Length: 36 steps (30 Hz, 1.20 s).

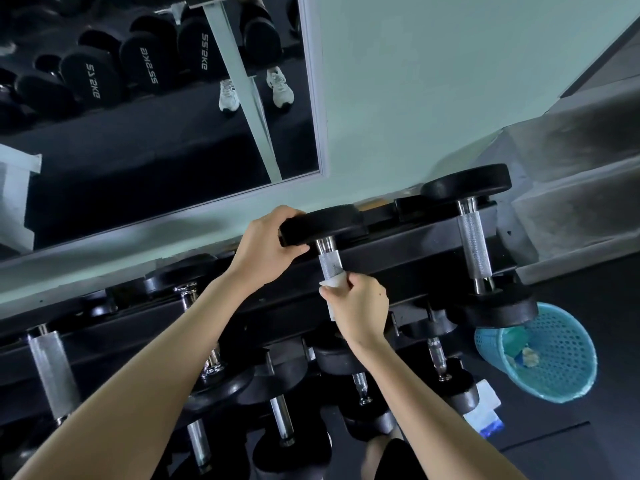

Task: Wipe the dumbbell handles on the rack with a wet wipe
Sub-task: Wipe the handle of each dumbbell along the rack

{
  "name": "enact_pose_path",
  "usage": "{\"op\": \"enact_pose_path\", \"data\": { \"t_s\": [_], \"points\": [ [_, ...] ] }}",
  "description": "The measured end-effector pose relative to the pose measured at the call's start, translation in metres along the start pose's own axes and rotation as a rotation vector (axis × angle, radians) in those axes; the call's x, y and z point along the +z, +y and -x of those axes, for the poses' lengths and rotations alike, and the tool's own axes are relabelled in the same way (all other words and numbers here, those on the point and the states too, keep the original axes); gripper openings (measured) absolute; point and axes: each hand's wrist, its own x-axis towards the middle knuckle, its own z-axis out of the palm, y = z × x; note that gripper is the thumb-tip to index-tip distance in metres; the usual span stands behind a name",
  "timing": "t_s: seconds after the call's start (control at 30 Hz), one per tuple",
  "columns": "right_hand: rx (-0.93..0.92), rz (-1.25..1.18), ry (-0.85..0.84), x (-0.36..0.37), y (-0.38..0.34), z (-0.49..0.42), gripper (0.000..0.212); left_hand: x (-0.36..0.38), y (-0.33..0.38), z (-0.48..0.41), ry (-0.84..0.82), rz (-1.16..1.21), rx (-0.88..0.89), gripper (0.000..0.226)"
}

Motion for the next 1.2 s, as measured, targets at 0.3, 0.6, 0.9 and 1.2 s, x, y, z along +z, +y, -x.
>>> {"op": "enact_pose_path", "data": {
  "t_s": [0.3,0.6,0.9,1.2],
  "points": [
    [-0.060,-0.206,-0.011,0.005,-0.042,-0.025,0.025,-0.011,0.007,-0.001,-0.060,0.017,-0.112,0.033],
    [0.109,-0.306,-0.240,-0.013,-0.012,-0.010,0.017,-0.009,-0.007,0.000,0.005,0.246,-0.142,0.023],
    [0.040,-0.304,-0.293,-0.019,-0.032,-0.036,0.024,-0.011,-0.003,0.000,0.022,0.272,-0.124,0.019],
    [-0.134,0.457,-0.387,-0.028,0.014,0.002,0.034,-0.013,-0.006,-0.001,-0.010,0.245,-0.127,0.024]
  ]
}}
